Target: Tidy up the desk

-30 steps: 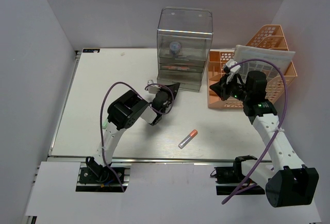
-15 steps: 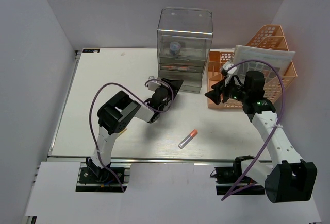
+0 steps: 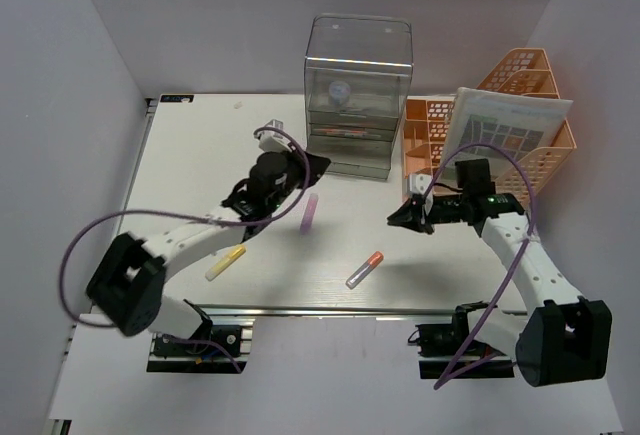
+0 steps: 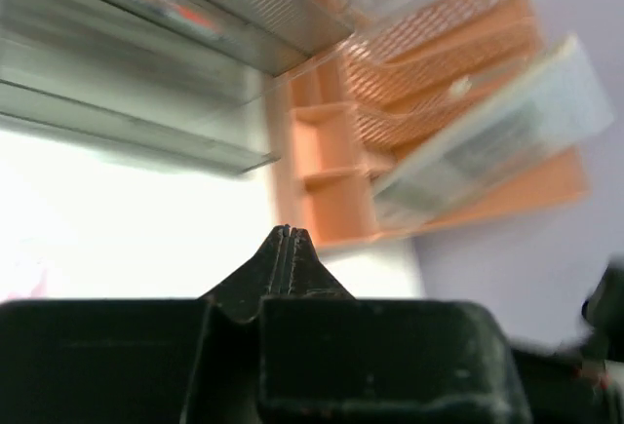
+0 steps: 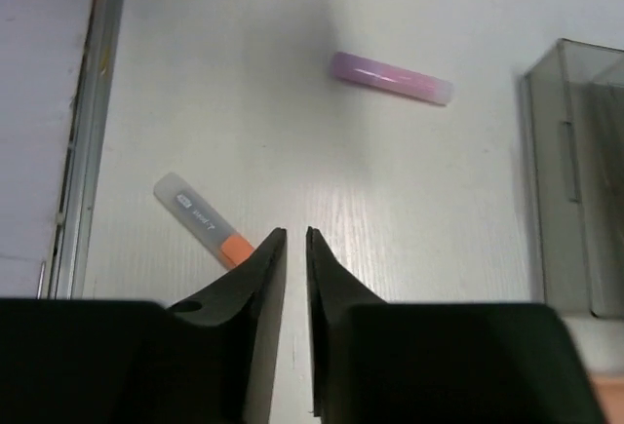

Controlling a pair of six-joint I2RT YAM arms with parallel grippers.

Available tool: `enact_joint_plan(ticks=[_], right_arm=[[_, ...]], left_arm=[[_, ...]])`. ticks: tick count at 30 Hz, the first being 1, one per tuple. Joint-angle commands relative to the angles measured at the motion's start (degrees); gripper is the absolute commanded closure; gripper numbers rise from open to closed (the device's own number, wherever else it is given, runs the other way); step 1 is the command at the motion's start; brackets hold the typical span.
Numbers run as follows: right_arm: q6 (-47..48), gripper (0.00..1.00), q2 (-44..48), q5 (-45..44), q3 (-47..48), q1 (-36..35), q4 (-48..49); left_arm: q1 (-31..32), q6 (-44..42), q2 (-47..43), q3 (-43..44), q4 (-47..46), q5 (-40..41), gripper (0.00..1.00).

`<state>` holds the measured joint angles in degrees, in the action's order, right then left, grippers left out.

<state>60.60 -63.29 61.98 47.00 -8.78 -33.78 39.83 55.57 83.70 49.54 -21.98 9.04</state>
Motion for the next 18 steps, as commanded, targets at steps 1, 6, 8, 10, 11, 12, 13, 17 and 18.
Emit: enact_joint_plan(ticks=[1, 6, 8, 10, 11, 12, 13, 17, 18], right_arm=[[12.8, 0.78, -2.5, 0.4, -0.5, -4.6, -6.4], [15.4, 0.11, -6.6, -11.7, -0.2, -13.4, -4.9], [16.1, 0.11, -9.8, -15.5, -0.1, -16.3, -3.6], [16.9, 0.11, -13.2, -19.9, 0.7, -19.1, -3.5], [17.4, 0.11, -14.7, -21.1, 1.2, -20.0, -3.7], [17.7, 0.13, -15.9, -23.7, 1.6, -22.7, -3.9], [18.1, 0.16, -18.5, -25.0, 2.7, -23.5, -4.6], [19.3, 0.22, -22.2, -28.7, 4.3, -27.8, -7.8], [19.4, 0.22, -22.4, -30.5, 4.2, -28.9, -7.4]], left_arm=[[-1.6, -21.3, -9.4, -0.5, 25.7, -5.6, 1.0], [-3.7, -36.7, -16.5, 4.1, 50.5, -10.2, 0.47], [-4.2, -40.8, -19.2, 2.2, 56.6, -7.0, 0.35], [-4.2, -42.4, -24.2, 0.7, 58.7, -4.8, 0.31], [-4.2, -42.6, -25.9, -0.3, 58.6, -3.9, 0.28], [-4.2, -42.8, -29.8, -2.4, 58.1, -1.2, 0.26], [-4.2, -42.7, -31.8, -3.3, 57.1, 0.0, 0.25], [-4.2, -43.1, -38.8, -6.1, 54.2, 4.1, 0.21], [-4.2, -43.5, -39.7, -6.6, 53.7, 5.0, 0.2]])
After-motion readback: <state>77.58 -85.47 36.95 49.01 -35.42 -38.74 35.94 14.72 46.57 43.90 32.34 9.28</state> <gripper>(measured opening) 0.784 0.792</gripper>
